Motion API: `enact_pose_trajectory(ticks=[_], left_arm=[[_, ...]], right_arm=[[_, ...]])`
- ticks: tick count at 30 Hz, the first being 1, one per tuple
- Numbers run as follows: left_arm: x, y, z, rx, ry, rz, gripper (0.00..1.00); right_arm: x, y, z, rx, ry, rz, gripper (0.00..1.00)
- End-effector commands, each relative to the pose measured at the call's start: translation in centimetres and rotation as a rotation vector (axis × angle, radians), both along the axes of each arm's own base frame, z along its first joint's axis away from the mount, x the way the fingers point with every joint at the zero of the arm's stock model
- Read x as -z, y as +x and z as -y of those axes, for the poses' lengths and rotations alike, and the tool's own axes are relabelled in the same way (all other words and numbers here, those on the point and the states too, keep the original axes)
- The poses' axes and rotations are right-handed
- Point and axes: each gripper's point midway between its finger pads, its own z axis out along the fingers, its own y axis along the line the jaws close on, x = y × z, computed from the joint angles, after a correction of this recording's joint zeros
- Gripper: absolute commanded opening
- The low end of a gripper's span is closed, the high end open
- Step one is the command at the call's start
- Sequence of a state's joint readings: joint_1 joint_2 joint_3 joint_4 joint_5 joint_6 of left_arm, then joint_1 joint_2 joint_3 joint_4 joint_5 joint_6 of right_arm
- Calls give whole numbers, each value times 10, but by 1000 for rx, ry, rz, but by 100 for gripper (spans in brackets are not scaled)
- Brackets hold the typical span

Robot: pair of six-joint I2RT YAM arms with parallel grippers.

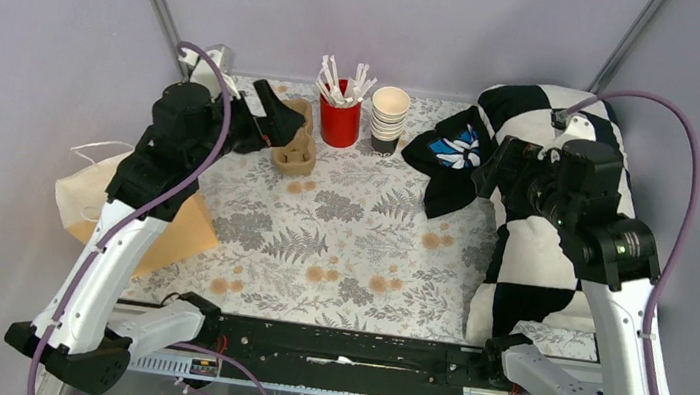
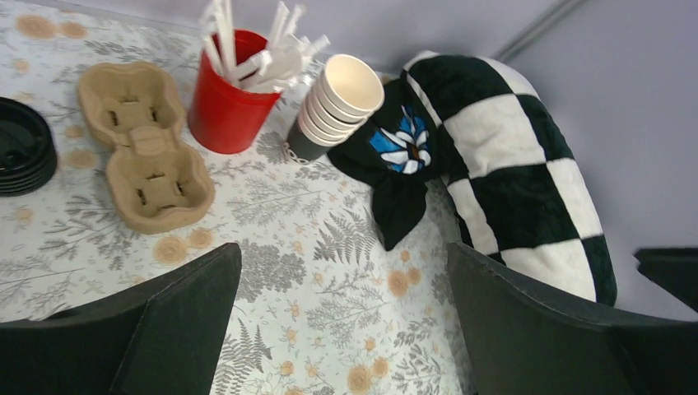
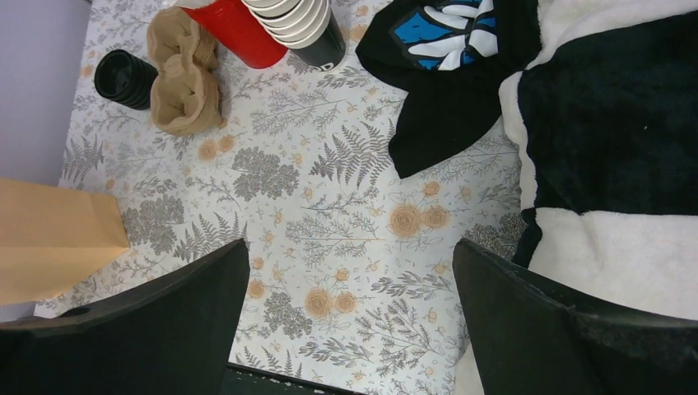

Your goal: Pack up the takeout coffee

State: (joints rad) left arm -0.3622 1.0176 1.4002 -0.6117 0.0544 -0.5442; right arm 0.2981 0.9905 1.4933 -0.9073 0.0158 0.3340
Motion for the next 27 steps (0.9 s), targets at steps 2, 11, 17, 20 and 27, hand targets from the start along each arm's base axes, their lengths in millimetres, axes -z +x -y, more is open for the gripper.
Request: enact_pose_trajectory(ticks=[2,11,17,20,27], left_arm=[[-7,-3,21,70,25,37,99],[42,7,29,97,136,-59,99],[85,12,31,117,209,-142,99],[97,14,35,142,230,-167,99],[104,20,46,192,236,-186,99]], right_arm=[[4,41,-14,2,18,-2,100],[39,155,-48,100,98,-73,100],[70,226,-81,121,69,-105,94],[92,261,-101,136,49,-131,87],[118,316,-123,186,-61,-128,73]])
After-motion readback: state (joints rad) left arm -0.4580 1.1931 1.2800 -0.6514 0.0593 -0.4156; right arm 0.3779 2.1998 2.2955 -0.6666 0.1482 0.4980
